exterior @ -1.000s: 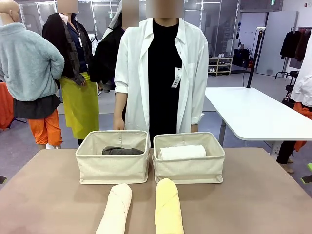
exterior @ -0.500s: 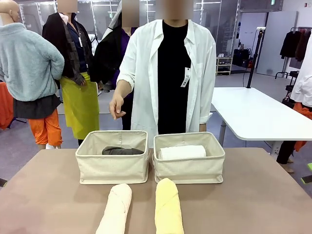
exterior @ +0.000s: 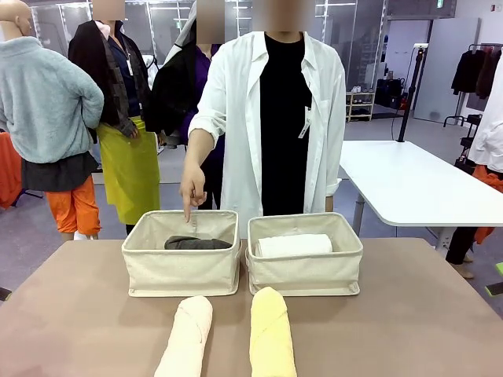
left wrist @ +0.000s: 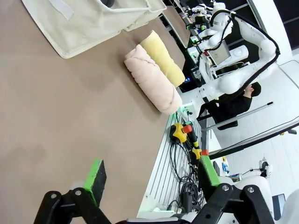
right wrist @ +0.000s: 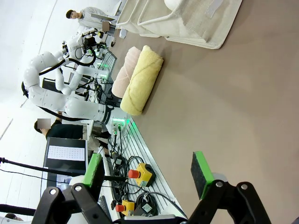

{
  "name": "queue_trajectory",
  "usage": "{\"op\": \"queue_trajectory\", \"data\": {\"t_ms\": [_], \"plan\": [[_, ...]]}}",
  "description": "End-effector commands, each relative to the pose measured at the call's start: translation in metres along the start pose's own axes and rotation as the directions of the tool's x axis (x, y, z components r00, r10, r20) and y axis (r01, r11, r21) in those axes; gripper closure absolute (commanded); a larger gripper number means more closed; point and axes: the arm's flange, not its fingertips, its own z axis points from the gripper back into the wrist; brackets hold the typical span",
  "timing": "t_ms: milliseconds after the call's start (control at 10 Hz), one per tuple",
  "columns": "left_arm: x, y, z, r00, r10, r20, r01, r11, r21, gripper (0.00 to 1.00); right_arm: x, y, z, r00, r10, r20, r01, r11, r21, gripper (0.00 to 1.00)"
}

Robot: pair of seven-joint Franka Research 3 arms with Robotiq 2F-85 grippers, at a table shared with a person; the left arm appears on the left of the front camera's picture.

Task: Divide the towels into two baskets.
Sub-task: Pick up one hotel-folded towel from the bottom of the table and place it in the Fabric basket indicated by the person.

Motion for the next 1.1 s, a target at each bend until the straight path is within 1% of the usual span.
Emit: {"op": "queue_trajectory", "data": {"t_ms": [0, 200, 300, 400, 500, 600, 700, 800, 900, 1000], "plan": [[-0.002, -0.007, 0.0, 1.0, -0.016, 0.008, 0.016, 1.0, 0.002, 0.0, -0.001, 0.003, -0.002, 1.0, 0.007, 0.003, -0.007, 1.0, -0.013, 0.06], [-0.002, -0.007, 0.0, 1.0, -0.016, 0.008, 0.016, 1.0, 0.002, 0.0, -0.001, 0.003, -0.002, 1.0, 0.007, 0.003, -0.007, 1.0, -0.013, 0.06], [0.0, 0.0, 0.0, 1.0, 0.0, 0.0, 0.0, 1.0, 0.0, 0.0, -0.001, 0.003, -0.002, 1.0, 0.007, 0.003, -0.007, 1.0, -0.013, 0.06], [0.006, -0.008, -0.016, 1.0, 0.019, -0.006, -0.018, 0.999, 0.029, 0.0, -0.001, 0.003, -0.002, 1.0, 0.007, 0.003, -0.007, 1.0, -0.013, 0.06], [0.012, -0.022, -0.035, 0.997, 0.083, 0.007, -0.083, 0.994, 0.075, 0.0, -0.001, 0.003, -0.002, 1.0, 0.007, 0.003, -0.007, 1.0, -0.013, 0.06], [0.021, -0.04, -0.061, 0.992, 0.128, 0.009, -0.128, 0.991, 0.04, 0.0, -0.001, 0.003, -0.002, 1.0, 0.007, 0.003, -0.007, 1.0, -0.013, 0.06], [0.026, -0.051, -0.078, 0.989, 0.147, -0.015, -0.146, 0.988, 0.044, 0.0, -0.001, 0.003, -0.002, 1.0, 0.007, 0.003, -0.007, 1.0, -0.013, 0.06], [0.037, -0.067, -0.106, 0.982, 0.191, -0.012, -0.19, 0.981, 0.043, 0.0, -0.001, 0.003, -0.002, 1.0, 0.007, 0.003, -0.007, 1.0, -0.013, 0.06], [0.043, -0.081, -0.136, 0.973, 0.229, -0.023, -0.227, 0.971, 0.073, 0.0, -0.001, 0.003, -0.002, 1.0, 0.007, 0.003, -0.007, 1.0, -0.013, 0.06], [0.049, -0.092, -0.162, 0.965, 0.263, -0.003, -0.262, 0.96, 0.103, 0.0, -0.001, 0.003, -0.002, 1.0, 0.007, 0.003, -0.007, 1.0, -0.013, 0.06]]}}
